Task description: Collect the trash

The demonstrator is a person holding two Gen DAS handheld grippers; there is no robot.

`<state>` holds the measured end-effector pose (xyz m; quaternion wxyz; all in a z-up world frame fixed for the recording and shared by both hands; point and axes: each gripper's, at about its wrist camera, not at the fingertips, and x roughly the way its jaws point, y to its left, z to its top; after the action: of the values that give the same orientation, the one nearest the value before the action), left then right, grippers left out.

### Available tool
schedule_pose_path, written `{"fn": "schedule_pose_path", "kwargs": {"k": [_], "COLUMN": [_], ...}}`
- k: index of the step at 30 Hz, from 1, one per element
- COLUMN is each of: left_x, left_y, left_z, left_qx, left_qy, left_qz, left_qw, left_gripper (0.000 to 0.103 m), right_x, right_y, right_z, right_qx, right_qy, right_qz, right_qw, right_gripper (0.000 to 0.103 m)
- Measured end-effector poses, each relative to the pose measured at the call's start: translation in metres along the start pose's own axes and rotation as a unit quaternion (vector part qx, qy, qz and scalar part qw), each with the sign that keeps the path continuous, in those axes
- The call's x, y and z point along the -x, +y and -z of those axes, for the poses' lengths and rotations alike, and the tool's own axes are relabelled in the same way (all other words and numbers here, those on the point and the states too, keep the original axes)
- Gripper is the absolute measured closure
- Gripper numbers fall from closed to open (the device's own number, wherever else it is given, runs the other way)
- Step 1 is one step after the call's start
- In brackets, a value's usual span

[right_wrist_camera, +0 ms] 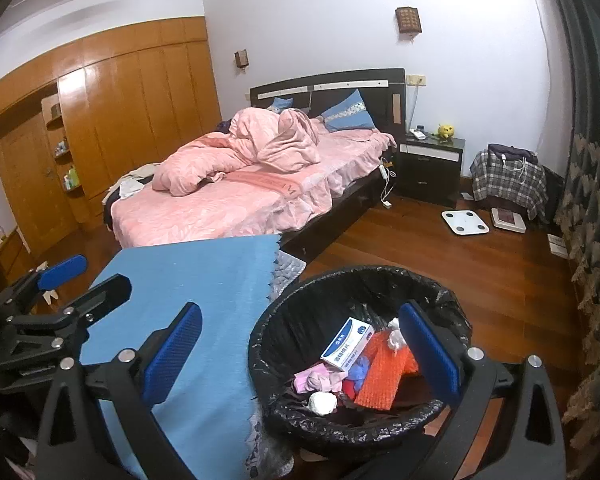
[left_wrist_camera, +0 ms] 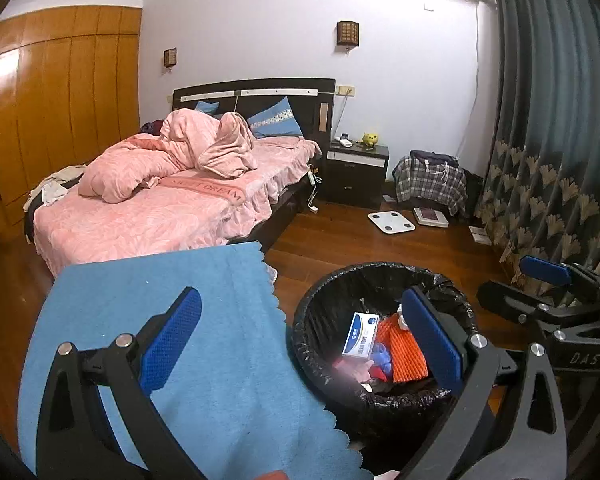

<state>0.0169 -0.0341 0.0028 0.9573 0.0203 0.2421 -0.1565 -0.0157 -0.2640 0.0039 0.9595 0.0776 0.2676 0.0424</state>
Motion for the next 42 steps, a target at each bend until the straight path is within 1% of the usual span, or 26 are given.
{"fn": "schedule_pose_path", "kwargs": {"k": [16,42], "left_x": [0.012,0.009], "left_y": [0.003,0.009], "left_z": [0.002,0.007], "left_qx": [0.008,0.01], "left_qy": [-0.011,-0.008], "left_qz": [-0.004,-0.007], "left_qw": [0.9999,0.9999], "left_gripper": [0.005,0.005], "right_x": [0.003,0.001], "right_y": [0.009,0.01], "right_z": [0.0,-0.001], "right_qx": [0.008,0.009], "right_qy": [-0.001,0.001], "right_qz": [-0.005,-0.006], "right_qw": [1.0,1.0], "right_gripper": [0.006,0.006]}}
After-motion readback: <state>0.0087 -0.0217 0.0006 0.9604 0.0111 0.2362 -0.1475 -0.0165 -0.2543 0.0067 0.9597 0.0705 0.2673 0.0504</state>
